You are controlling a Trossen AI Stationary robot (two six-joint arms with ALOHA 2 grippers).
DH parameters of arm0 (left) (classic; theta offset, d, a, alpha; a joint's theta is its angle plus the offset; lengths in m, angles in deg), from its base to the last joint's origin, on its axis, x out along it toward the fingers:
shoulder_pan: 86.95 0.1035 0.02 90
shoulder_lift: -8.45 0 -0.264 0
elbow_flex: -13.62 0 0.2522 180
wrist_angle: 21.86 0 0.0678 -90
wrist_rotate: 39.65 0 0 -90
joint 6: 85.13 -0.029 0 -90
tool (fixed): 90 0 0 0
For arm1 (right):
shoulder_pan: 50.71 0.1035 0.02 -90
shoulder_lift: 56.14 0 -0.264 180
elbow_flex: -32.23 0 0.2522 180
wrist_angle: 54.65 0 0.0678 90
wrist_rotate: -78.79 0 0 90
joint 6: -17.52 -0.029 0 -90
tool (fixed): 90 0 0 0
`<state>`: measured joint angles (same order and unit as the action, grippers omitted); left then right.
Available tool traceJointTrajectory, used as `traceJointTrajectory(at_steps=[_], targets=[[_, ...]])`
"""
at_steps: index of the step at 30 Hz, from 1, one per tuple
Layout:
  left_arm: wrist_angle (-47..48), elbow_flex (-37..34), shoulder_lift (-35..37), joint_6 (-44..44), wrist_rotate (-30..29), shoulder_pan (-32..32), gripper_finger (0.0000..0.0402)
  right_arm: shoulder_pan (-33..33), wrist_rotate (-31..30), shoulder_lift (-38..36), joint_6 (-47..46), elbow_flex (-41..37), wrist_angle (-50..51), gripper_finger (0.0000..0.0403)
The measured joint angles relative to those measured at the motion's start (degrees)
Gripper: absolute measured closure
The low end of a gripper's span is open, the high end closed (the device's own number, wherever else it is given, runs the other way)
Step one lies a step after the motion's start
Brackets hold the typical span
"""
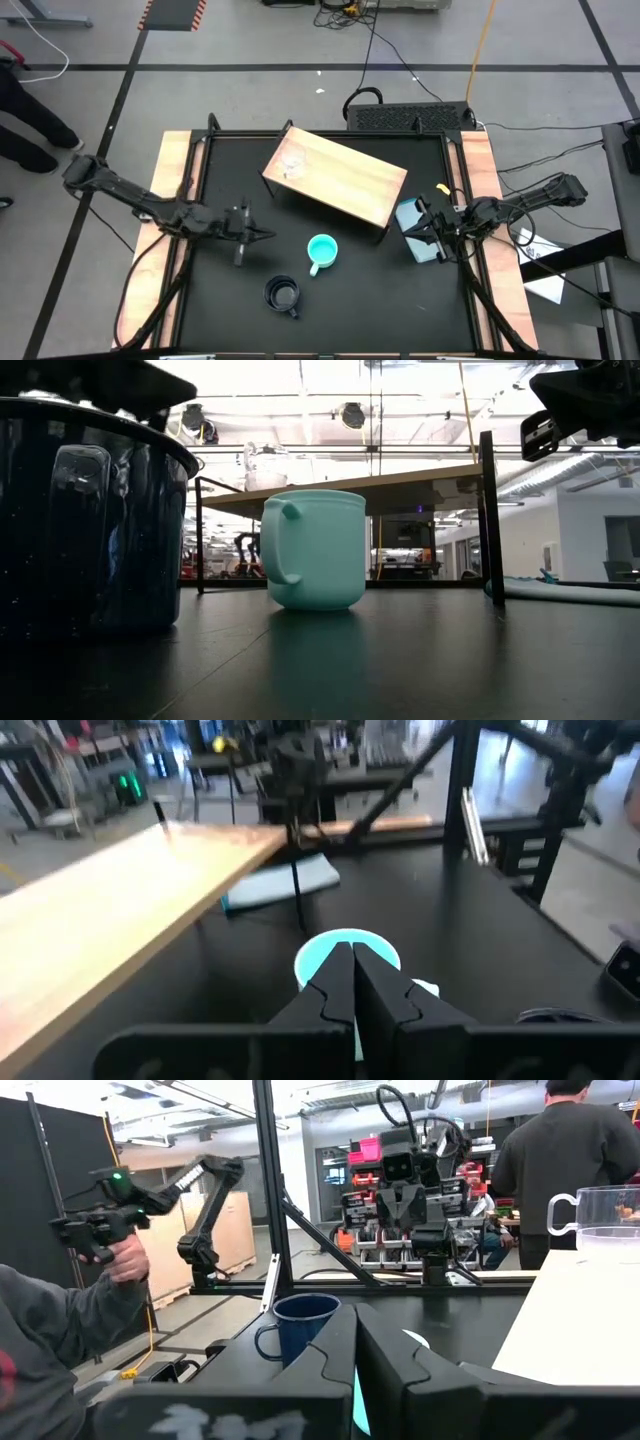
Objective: Stack small to large cups/mugs on shelf
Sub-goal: Put the light blue mug on the shelf
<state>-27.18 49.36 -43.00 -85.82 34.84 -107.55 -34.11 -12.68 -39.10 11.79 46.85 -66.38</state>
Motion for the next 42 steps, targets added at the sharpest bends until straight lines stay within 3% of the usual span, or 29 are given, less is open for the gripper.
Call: traceJointTrajectory(at_steps=[8, 25, 33, 42], targets=[[12.53, 14.57, -12.8, 3.16, 0.02, 0.38, 0.0401, 0.0, 0.0, 0.01, 0.0, -0.01, 0.02, 0.0403], [18.95, 31.05, -32.58, 13.68, 8.02, 5.13, 0.0401, 0.0, 0.0, 0.02, -0.66, 0.0, 0.04, 0.0403], [27.22, 40.01, -36.25, 16.89, 8.25, 5.59, 0.0393, 0.0, 0.0, 0.02, -0.66, -0.01, 0.11, 0.0403], [28.05, 41.61, -36.34, 20.0, 8.59, 5.6, 0.0353, 0.0, 0.0, 0.01, -0.66, 0.0, 0.13, 0.0403]])
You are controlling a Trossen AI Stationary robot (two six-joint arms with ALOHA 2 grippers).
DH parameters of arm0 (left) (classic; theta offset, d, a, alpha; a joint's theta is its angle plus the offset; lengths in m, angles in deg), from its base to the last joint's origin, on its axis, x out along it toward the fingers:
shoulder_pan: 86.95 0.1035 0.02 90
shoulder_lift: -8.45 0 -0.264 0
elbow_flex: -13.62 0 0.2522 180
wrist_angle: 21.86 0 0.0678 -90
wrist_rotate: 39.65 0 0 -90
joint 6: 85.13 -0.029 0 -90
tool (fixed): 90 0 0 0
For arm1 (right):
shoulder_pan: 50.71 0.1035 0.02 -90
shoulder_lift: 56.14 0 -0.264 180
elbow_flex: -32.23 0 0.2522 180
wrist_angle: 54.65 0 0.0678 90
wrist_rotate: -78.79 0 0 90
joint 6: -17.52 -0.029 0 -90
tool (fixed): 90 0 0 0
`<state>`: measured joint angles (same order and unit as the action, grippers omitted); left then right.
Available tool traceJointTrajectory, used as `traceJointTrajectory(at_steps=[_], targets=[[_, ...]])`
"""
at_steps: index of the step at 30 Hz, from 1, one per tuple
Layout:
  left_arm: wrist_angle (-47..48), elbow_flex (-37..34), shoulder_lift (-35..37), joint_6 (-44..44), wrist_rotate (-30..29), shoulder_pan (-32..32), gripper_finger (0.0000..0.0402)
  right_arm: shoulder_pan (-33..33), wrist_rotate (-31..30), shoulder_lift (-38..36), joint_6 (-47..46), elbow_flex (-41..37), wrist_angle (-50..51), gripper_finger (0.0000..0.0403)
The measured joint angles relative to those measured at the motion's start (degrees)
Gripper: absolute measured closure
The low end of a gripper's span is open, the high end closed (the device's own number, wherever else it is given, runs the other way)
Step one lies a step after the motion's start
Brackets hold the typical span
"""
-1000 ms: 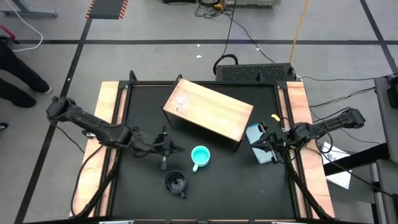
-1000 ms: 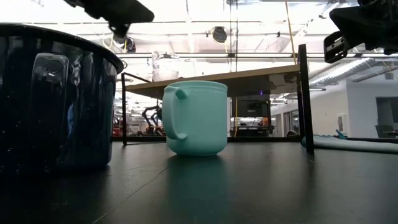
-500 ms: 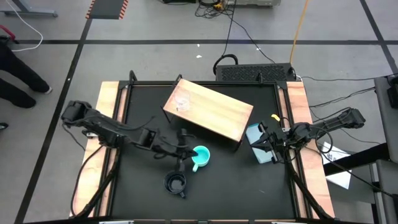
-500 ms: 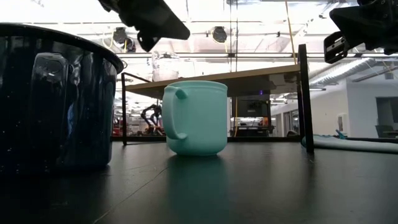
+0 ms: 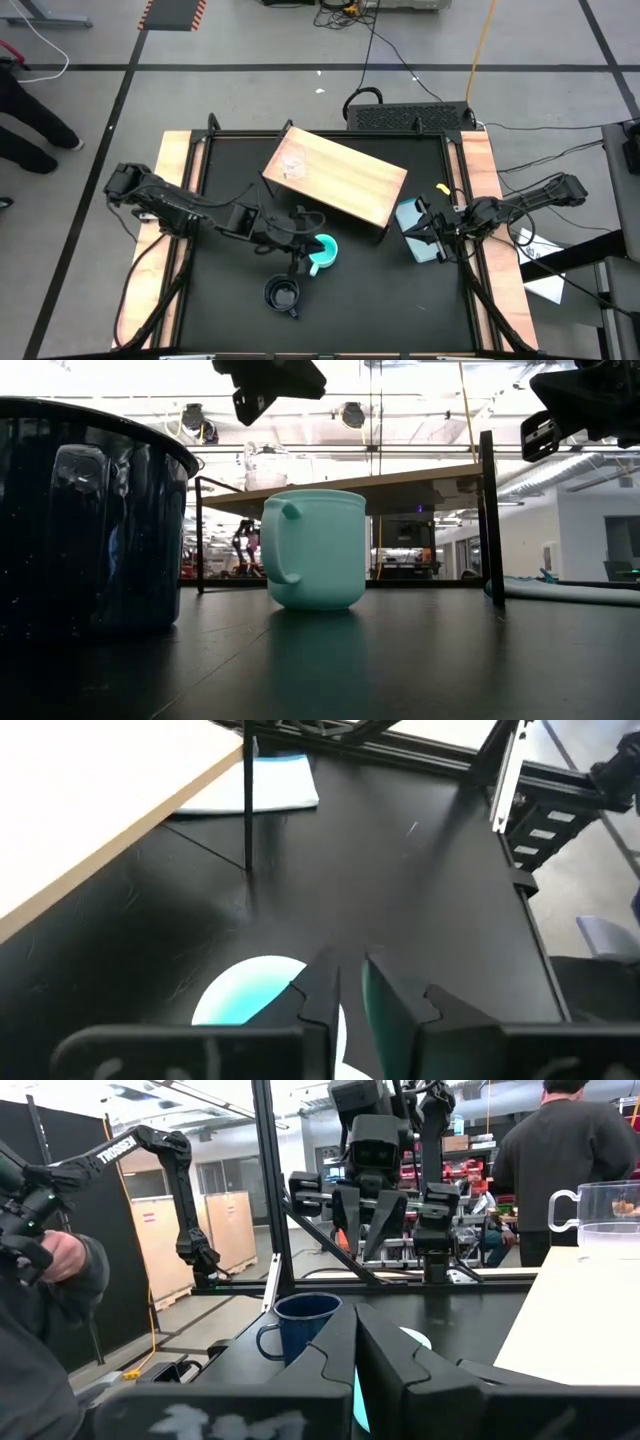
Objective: Stack small to large cups/mugs on shelf
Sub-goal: Put the light blue mug on the shelf
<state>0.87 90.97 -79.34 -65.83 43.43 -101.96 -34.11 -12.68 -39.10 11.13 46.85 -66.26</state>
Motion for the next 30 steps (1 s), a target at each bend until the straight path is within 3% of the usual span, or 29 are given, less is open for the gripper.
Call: traceJointTrajectory(at_steps=[15, 22, 30], targets=[[-2.41, -0.04, -6.82, 1.8, 8.79, 1.25, 0.0236, 0.0, 0.0, 0.0, 0.04, -0.02, 0.03, 0.0403], [7.11, 5.05, -9.54, -1.5, 10.97, 1.85, 0.0225, 0.0, 0.0, 0.02, 0.01, 0.0, 0.14, 0.0403], [17.98, 12.08, -9.97, -3.56, 6.9, 1.99, 0.0224, 0.0, 0.0, 0.02, -0.41, -0.01, 0.35, 0.0403]])
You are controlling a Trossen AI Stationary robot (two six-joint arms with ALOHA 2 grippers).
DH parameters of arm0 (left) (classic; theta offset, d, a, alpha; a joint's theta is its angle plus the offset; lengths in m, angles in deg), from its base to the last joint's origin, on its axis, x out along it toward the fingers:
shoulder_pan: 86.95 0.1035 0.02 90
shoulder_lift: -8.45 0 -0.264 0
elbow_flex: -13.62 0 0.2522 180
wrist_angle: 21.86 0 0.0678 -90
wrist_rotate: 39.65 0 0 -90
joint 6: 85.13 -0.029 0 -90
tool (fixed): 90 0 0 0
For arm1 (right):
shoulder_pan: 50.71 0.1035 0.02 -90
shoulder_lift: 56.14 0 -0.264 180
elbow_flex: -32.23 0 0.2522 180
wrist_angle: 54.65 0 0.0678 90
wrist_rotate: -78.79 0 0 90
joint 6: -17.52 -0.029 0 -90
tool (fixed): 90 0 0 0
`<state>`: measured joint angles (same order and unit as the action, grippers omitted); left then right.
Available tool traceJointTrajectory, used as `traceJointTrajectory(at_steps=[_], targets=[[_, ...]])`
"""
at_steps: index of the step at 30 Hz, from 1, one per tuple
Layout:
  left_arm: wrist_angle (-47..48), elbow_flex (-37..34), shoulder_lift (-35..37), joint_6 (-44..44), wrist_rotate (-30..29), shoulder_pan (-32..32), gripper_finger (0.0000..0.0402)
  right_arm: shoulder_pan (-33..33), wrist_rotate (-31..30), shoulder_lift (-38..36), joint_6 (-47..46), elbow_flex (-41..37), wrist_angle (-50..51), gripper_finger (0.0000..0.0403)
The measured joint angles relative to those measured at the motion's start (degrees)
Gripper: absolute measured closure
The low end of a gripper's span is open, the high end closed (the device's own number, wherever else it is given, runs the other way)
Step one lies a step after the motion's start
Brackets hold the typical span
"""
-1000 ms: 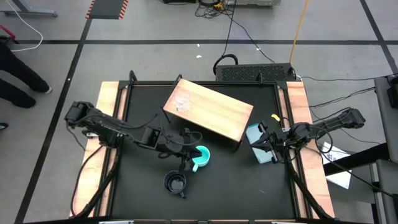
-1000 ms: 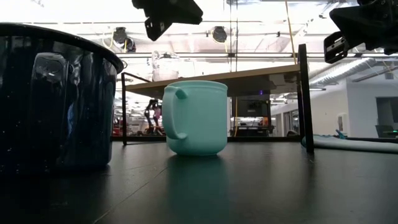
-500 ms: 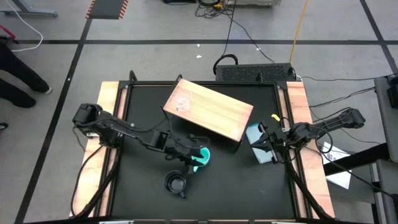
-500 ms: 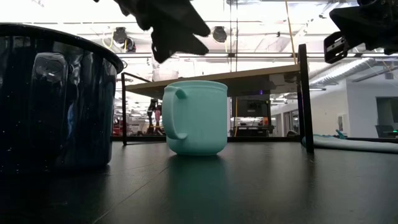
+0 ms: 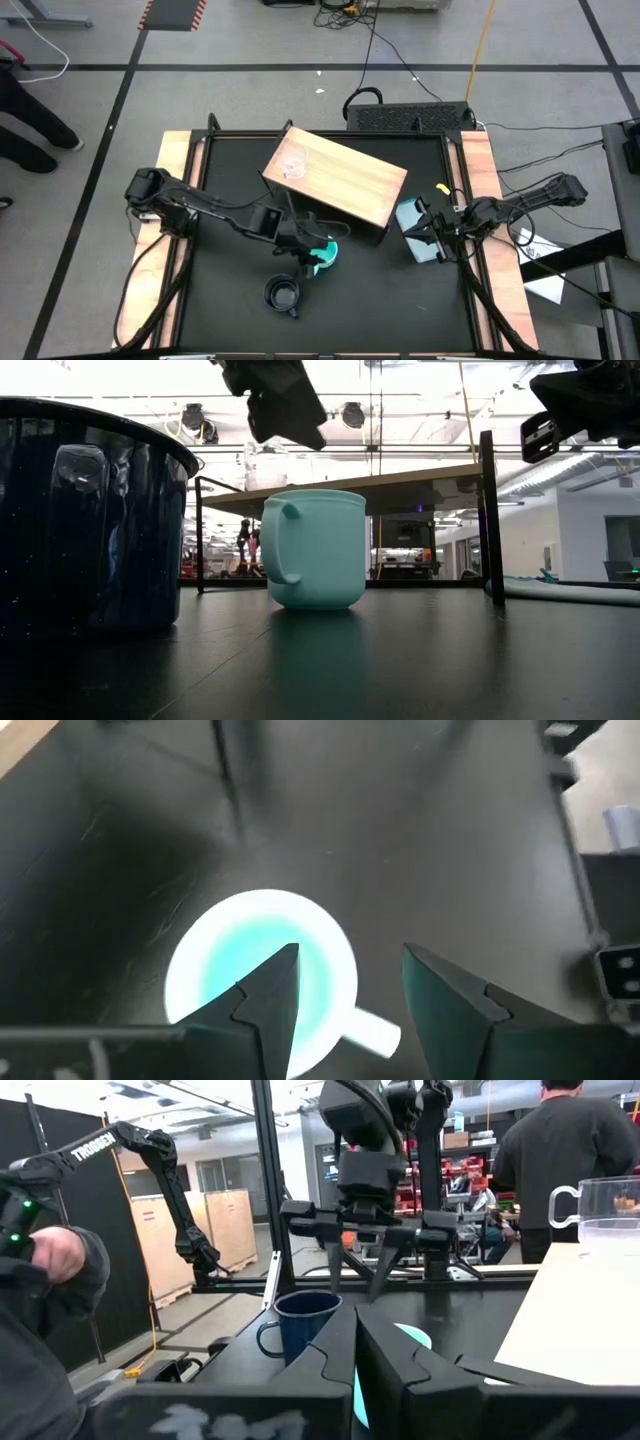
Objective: Stack small to large cups/mugs on shelf
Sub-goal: Put the light blue mug on the shelf
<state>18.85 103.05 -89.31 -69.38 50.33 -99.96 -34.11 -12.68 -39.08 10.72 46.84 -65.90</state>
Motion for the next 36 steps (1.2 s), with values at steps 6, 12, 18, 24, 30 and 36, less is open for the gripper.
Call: traceJointTrajectory(at_steps=[6, 12, 18, 24, 30, 36], targets=[[4.98, 0.43, -0.02, 3.02, -0.67, 0.93, 0.0224, 0.0, 0.0, 0.02, -0.03, 0.02, 0.0, 0.0403], [7.83, 0.4, -0.73, 4.06, -4.18, 1.25, 0.0224, 0.0, 0.0, 0.0, -0.03, 0.01, -0.02, 0.0403], [10.14, 0.4, -0.65, 4.51, -6.57, 1.77, 0.0224, 0.0, 0.0, 0.0, -0.07, 0.02, -0.44, 0.0403], [12.46, 0.4, -0.65, 5.19, -10.11, 1.9, 0.0224, 0.0, 0.0, 0.0, -0.05, 0.0, -0.44, 0.0403], [12.95, 0.4, -0.77, 6.04, -10.55, 2.18, 0.0224, 0.0, 0.0, 0.0, -0.08, 0.01, -0.44, 0.0403], [11.5, 0.42, -3.34, 6.48, -10.01, 2.11, 0.0224, 0.0, 0.0, 0.0, -0.1, 0.02, -0.4, 0.0403]])
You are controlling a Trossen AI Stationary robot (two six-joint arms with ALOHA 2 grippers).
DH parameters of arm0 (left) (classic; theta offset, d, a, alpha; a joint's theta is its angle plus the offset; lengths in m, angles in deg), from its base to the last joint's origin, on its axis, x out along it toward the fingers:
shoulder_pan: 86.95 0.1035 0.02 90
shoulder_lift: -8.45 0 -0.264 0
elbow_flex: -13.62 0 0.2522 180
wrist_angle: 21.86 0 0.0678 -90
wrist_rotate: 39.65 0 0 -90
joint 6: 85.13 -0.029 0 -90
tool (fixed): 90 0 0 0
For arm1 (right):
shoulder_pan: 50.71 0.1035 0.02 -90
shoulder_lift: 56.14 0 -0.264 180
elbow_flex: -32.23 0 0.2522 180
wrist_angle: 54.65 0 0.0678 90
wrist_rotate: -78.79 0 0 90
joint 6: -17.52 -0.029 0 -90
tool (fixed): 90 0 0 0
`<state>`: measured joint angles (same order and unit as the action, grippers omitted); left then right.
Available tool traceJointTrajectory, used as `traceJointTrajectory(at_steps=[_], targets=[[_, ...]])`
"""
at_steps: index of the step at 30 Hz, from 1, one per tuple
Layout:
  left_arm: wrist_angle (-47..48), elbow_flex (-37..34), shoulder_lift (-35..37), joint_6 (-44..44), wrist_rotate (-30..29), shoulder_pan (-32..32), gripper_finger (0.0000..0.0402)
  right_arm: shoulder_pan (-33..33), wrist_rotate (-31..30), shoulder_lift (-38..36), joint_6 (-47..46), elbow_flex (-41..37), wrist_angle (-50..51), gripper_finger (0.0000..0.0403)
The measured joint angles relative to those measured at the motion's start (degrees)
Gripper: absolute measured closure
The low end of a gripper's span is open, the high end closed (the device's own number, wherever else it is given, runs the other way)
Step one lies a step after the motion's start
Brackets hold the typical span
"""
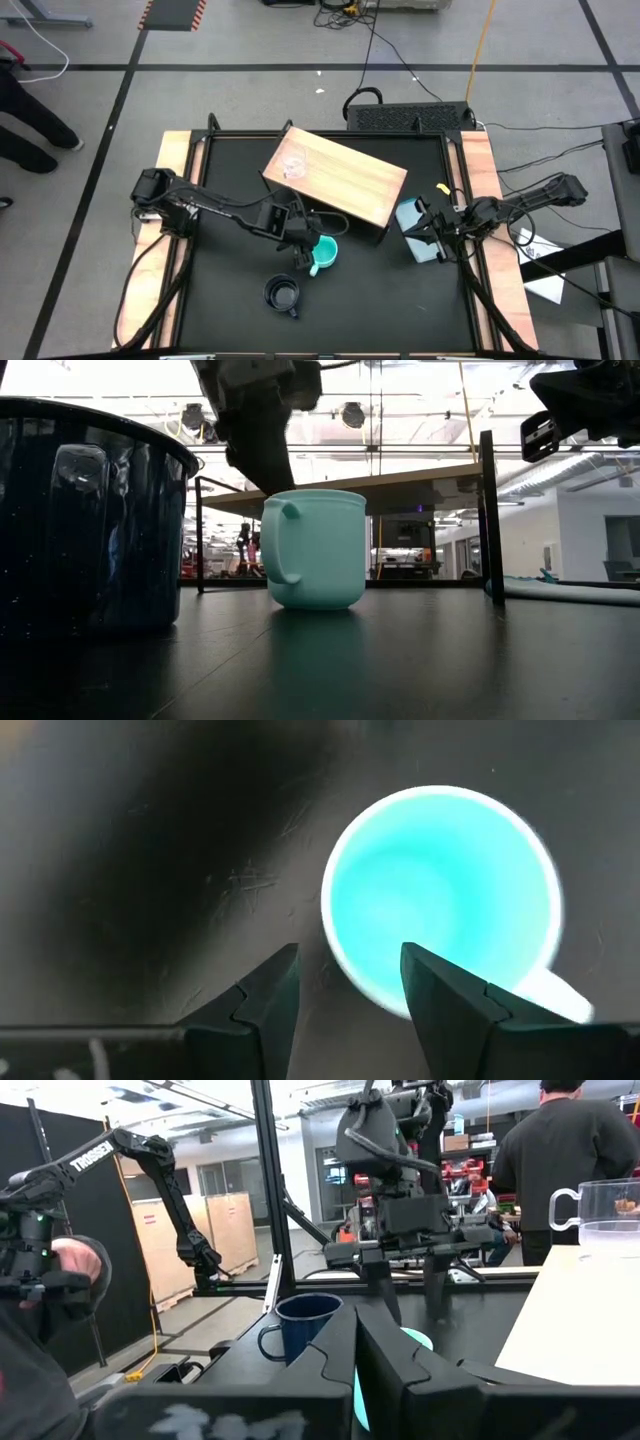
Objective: Stack small to large cups/mugs on shelf
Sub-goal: Put the light blue mug on the shelf
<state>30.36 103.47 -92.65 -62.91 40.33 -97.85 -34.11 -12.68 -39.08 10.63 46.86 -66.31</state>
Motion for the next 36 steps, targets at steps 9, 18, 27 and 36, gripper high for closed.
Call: traceJointTrajectory(at_steps=[9, 18, 27, 36], targets=[[-1.62, 0.0, -1.88, -0.46, 0.43, 0.72, 0.0224, 0.0, 0.06, 0.79, -0.4, 0.0, 0.05, 0.0403], [-1.49, -0.09, -2.01, -0.51, 0.54, 1.68, 0.0224, 0.0, 0.0, 1.51, -1.01, 0.0, -0.06, 0.0403], [-1.49, -0.09, -2.01, -2.19, -0.07, 2.31, 0.0254, 0.0, 0.0, 1.51, -1.01, -0.02, -0.06, 0.0403], [-1.72, -0.09, -2.01, -4.22, 0.87, 2.31, 0.0378, 0.0, 0.0, 1.51, -1.03, -0.02, -0.06, 0.0403]])
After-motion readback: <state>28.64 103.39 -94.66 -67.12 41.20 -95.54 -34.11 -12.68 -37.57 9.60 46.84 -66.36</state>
